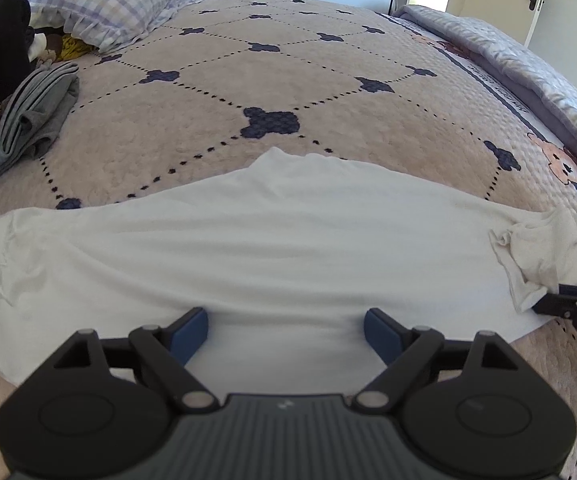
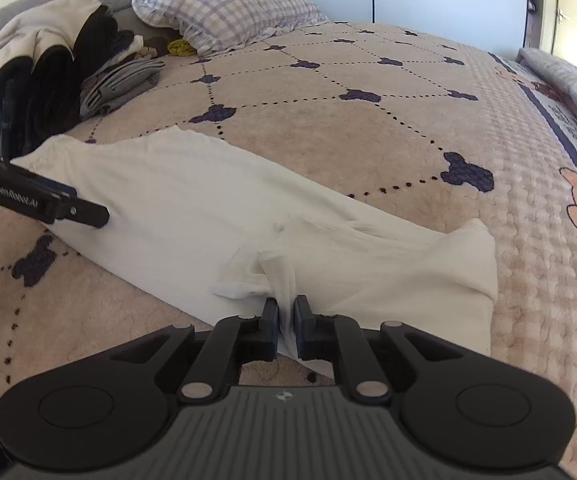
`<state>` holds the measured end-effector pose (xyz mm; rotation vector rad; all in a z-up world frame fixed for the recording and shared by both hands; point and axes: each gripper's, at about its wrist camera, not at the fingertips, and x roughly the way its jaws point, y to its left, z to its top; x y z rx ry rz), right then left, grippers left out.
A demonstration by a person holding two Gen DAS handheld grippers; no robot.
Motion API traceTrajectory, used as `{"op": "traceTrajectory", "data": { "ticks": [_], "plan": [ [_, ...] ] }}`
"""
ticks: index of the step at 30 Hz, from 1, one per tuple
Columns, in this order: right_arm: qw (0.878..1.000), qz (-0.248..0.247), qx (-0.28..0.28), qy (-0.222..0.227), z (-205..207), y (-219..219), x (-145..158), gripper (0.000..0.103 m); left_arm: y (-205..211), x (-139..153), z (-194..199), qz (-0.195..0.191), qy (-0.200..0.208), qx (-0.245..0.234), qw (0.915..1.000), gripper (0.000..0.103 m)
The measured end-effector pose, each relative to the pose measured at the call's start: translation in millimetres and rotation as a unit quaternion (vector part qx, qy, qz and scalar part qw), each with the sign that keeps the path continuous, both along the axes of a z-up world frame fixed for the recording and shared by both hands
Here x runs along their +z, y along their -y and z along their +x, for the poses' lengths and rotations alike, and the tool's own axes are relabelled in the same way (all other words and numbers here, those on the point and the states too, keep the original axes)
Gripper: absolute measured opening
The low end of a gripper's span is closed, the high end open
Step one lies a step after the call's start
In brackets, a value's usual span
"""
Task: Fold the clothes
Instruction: 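Carry the cloth corner with the right gripper toward the left gripper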
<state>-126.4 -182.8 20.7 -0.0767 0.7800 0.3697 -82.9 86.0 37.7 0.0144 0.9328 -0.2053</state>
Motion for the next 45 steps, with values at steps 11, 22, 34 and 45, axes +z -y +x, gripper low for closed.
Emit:
{"op": "traceTrajectory", "data": {
  "ticks": [11, 22, 34, 45],
  "plan": [
    [0.999, 0.03, -0.012, -0.011, 0, 2, 4, 0.013, 2, 3, -1, -0.009, 0.002, -0.004, 1.0, 0.087],
    [0.984, 0.157, -0.074, -0.036, 9, 36, 23, 0.013, 31, 37, -16, -0.176, -0.002, -0.027, 0.9841, 0.087],
    [0.99, 0.127, -0.044, -0.036, 3, 26, 20, 0.013, 90, 5, 8, -0.327, -0.1, 0.011, 0.9396, 0.089],
    [0.984, 0.168, -0.05, -0.038, 2, 34, 22, 0.013, 121, -8, 25, -0.317, -0.116, 0.023, 0.941, 0.086]
  ]
}}
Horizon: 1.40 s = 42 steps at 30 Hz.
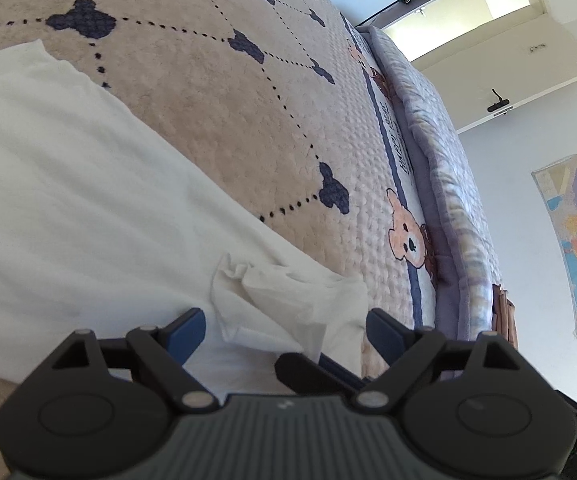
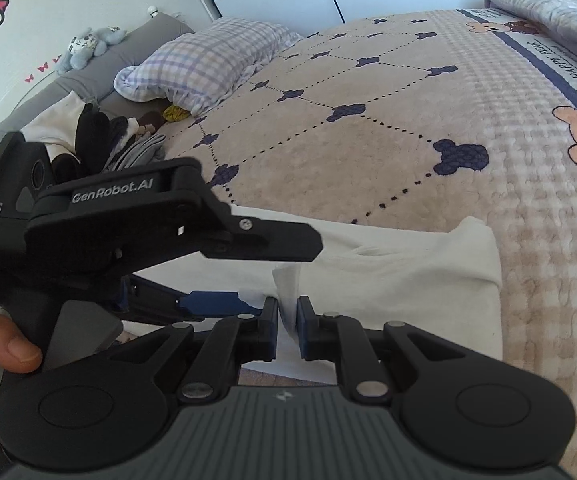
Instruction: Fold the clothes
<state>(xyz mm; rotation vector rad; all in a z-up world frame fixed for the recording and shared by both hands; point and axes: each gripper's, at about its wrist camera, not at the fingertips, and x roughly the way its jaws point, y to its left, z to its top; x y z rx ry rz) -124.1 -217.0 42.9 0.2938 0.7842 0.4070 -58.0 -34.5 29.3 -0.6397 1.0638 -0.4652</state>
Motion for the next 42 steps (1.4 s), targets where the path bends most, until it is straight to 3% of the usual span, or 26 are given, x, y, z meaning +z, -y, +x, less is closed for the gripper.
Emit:
{"op": "traceTrajectory", "data": {
  "ticks": [1, 2, 4, 7, 11, 14, 17, 19, 21, 24, 26, 27, 28, 31, 36, 39, 42],
  "plan": [
    [1.0, -0.008, 0.005, -0.003, 0, -2, -2, 0.013, 4, 0, 0, 0.015, 0.004, -0.003, 0.9999, 0.08],
    [1.0, -0.017, 0.009, -0.005, -1, -4, -4, 0.013, 8, 1, 1, 0.032, 0.009, -0.005, 0.9994, 0.063],
    [0.999, -0.027, 0.019, -0.012, -1, -6, -8, 0.02, 16, 2, 1, 0.065, 0.017, -0.012, 0.9977, 0.04],
    [0.999, -0.018, 0.042, -0.029, -1, -2, -11, 0.04, 21, 1, 2, 0.081, 0.019, -0.011, 0.9965, 0.033],
    [0.997, 0.012, 0.066, -0.033, -5, 27, 8, 0.055, 20, 0, 2, 0.123, 0.035, -0.008, 0.9918, 0.017],
    [1.0, -0.002, -0.009, -0.018, -8, 69, 22, 0.063, 16, 1, 3, 0.133, 0.043, -0.008, 0.9902, 0.01],
    [0.994, -0.014, -0.096, -0.04, 2, 105, 16, 0.063, 15, 2, 4, 0.131, 0.052, -0.012, 0.99, 0.006],
    [0.993, -0.018, -0.11, -0.045, 13, 114, 8, 0.063, 17, 2, 4, 0.129, 0.055, -0.015, 0.99, 0.005],
    [0.995, -0.034, -0.087, -0.047, 27, 107, 1, 0.063, 20, 2, 3, 0.131, 0.059, -0.017, 0.9895, 0.005],
    [0.994, -0.095, -0.024, -0.038, 42, 89, -6, 0.061, 21, 1, 3, 0.136, 0.062, -0.019, 0.9887, 0.005],
    [0.991, -0.128, -0.008, -0.032, 48, 83, -7, 0.04, 21, 1, 3, 0.139, 0.063, -0.019, 0.9881, 0.005],
    [0.993, -0.114, -0.009, -0.033, 52, 86, -5, 0.019, 22, 1, 3, 0.141, 0.065, -0.018, 0.9878, 0.005],
    [0.995, -0.091, -0.019, -0.037, 55, 92, -3, 0.012, 21, 1, 4, 0.142, 0.065, -0.016, 0.9876, 0.005],
    [0.996, -0.064, -0.041, -0.048, 63, 102, 0, 0.012, 19, 1, 5, 0.149, 0.07, -0.012, 0.9864, 0.005],
    [0.995, -0.078, -0.006, -0.054, 66, 98, -1, 0.014, 17, 6, 5, 0.154, 0.084, -0.01, 0.9844, 0.005],
    [0.998, -0.051, -0.024, -0.036, 63, 113, 11, 0.021, 12, 9, 7, 0.153, 0.092, -0.001, 0.9839, 0.004],
    [0.998, -0.042, -0.017, -0.046, 65, 118, 9, 0.028, 10, 7, 9, 0.149, 0.089, 0.0, 0.9849, 0.004]
  ]
}}
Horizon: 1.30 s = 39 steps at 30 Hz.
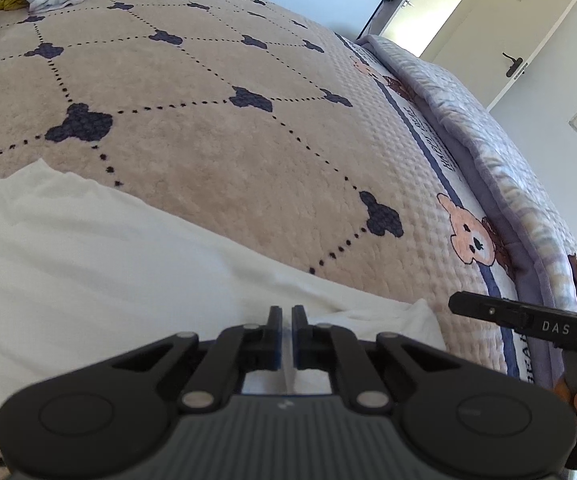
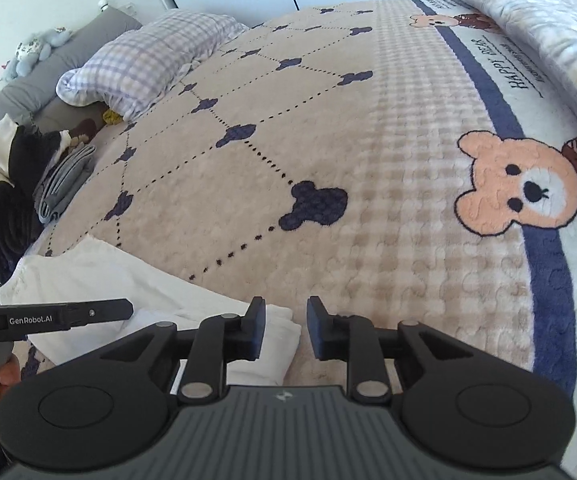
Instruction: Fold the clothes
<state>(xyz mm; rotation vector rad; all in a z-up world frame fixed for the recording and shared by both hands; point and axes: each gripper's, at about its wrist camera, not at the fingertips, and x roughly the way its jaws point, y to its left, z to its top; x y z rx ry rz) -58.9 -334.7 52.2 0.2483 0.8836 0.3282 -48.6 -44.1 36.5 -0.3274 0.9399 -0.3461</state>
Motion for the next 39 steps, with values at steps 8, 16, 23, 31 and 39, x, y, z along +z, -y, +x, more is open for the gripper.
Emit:
{"op": "traceTrajectory", "data": {
  "ticks": [8, 16, 23, 31, 39],
  "plan": [
    [1.0, -0.006, -0.005, -0.019, 13, -10, -22, 0.006, 3, 3, -5, -0.01, 0.0, -0.011, 0.9999, 0.005],
    [0.999, -0.037, -0.002, -0.018, 23, -20, -23, 0.004, -1, -1, -7, -0.005, -0.004, -0.026, 0.9996, 0.005],
    [0.998, -0.062, -0.026, 0.018, 20, -18, -14, 0.004, -10, 2, -3, -0.004, 0.005, -0.017, 0.9998, 0.005],
    [0.999, -0.024, -0.039, -0.016, 7, -6, -13, 0.047, -25, 7, -3, -0.034, 0.002, -0.012, 0.9994, 0.005],
    [0.994, 0.067, -0.027, -0.078, -31, -6, -28, 0.057, 1, -1, -8, -0.037, 0.004, -0.069, 0.9969, 0.066]
  ]
}}
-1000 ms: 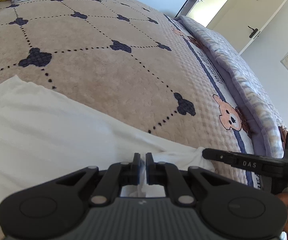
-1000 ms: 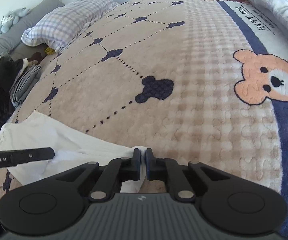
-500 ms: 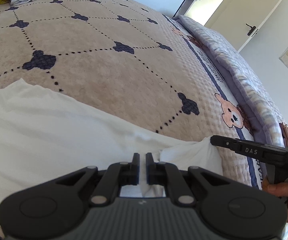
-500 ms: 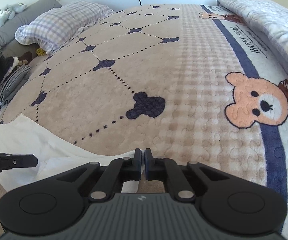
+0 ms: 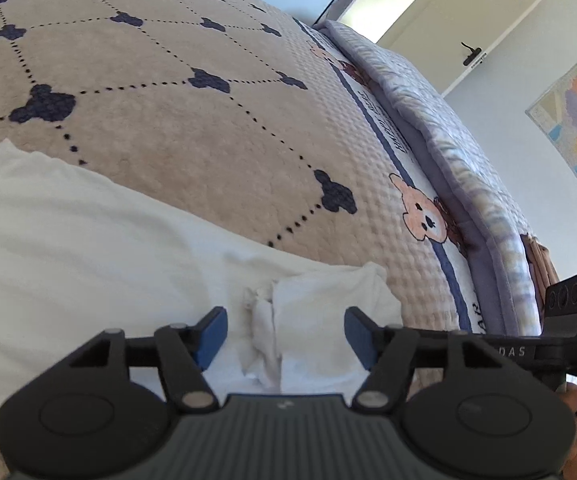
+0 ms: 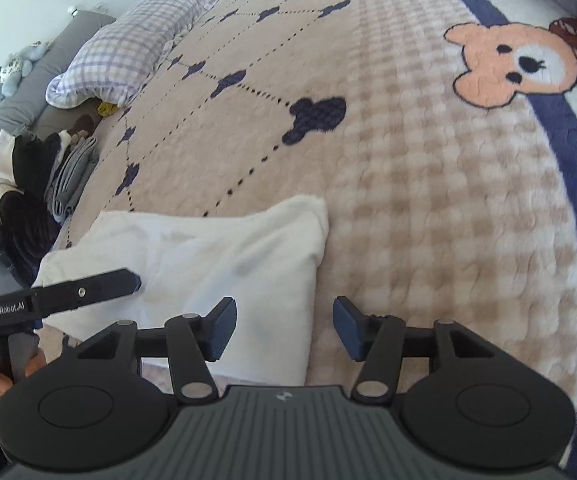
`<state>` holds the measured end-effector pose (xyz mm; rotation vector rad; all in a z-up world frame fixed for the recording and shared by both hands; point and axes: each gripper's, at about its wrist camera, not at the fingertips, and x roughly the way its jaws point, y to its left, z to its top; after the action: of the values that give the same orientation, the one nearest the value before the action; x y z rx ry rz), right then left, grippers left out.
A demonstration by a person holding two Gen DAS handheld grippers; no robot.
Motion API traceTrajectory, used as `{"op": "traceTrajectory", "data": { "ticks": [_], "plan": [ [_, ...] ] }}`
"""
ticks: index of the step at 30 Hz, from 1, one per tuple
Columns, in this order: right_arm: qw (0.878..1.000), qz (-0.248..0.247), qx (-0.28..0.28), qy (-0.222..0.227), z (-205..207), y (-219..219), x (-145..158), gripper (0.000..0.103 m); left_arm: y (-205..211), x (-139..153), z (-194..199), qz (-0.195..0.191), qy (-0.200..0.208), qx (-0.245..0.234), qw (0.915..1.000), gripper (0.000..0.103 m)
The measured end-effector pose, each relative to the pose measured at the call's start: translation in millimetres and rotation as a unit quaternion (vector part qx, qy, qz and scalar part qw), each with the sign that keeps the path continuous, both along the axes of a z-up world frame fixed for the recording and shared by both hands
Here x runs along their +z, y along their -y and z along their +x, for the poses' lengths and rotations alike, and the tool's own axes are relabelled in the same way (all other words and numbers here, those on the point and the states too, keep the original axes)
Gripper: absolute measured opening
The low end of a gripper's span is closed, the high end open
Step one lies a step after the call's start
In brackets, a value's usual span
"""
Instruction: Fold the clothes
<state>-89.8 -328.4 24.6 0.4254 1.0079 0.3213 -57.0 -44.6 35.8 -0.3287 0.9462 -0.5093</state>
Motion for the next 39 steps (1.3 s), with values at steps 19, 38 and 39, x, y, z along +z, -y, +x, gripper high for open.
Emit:
{"op": "traceTrajectory", "data": {
  "ticks": [19, 38, 39],
  "plan": [
    [0.999, -0.012, -0.046, 0.002, -22, 0, 5, 0.013, 27, -7, 8, 0.082, 0.044, -0.005, 0.9957, 0.009],
    [0.996, -0.037, -0.063, 0.05, -37, -15, 19, 0.008, 14, 24, -21, 0.067, 0.096, -0.044, 0.9922, 0.014],
    [0.996, -0.038, -0.065, 0.048, -37, -15, 18, 0.008, 17, 22, -22, 0.064, 0.09, -0.056, 0.9922, 0.014]
  ]
}}
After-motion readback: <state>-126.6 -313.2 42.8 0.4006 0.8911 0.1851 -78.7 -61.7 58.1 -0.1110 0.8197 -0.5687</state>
